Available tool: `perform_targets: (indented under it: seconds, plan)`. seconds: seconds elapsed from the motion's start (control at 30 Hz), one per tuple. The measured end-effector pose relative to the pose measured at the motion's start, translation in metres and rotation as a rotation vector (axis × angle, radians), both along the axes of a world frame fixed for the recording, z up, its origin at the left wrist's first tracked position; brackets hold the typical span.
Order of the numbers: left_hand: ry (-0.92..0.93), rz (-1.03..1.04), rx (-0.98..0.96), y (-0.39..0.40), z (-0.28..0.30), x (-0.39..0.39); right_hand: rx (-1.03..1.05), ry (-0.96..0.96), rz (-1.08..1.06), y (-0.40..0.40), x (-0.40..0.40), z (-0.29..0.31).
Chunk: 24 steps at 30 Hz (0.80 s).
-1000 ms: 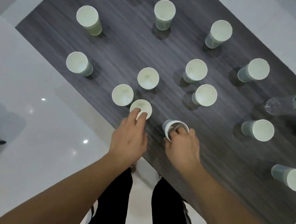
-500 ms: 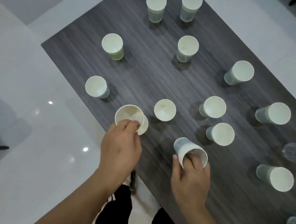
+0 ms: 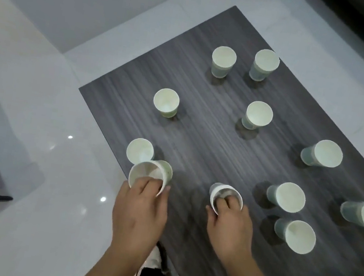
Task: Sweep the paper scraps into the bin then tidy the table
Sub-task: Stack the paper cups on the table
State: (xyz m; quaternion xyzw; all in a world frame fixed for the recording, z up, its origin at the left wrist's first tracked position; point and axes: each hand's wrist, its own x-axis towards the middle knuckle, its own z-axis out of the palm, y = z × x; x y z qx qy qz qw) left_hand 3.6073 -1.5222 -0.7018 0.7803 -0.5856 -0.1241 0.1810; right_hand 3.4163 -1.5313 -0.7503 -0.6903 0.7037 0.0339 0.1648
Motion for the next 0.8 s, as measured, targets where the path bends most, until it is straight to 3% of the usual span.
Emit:
perform_targets:
  seconds: [0.13,0.23,0.33,0.43,0.5,0.6,0.7,0.8]
  plan:
    - [-0.020,0.063,0.005,-0.036,0.007,0.039,-0.010,-0.038,-0.077,-0.009,0.009,0.000]
    - [-0.065,0.015,0.135,-0.051,-0.010,0.062,-0.268,-0.171,-0.136,-0.021,0.023,0.011]
    - [-0.119,-0.067,0.256,-0.056,-0.031,0.076,-0.442,-0.392,-0.051,-0.055,0.058,0.036]
    - [-0.156,-0.125,0.384,-0.059,-0.051,0.080,-0.473,-0.478,0.050,-0.106,0.100,0.052]
    - [-0.168,-0.144,0.402,-0.062,-0.060,0.083,-0.457,-0.479,0.098,-0.140,0.127,0.054]
    - [-0.132,-0.065,0.362,-0.076,-0.056,0.092,-0.253,-0.274,0.160,-0.184,0.154,0.037]
    - [-0.082,0.039,0.115,-0.111,-0.039,0.102,0.058,-0.137,0.158,-0.205,0.160,0.011]
    - [-0.043,0.041,-0.049,-0.174,-0.014,0.099,0.125,-0.123,0.153,-0.209,0.153,0.001]
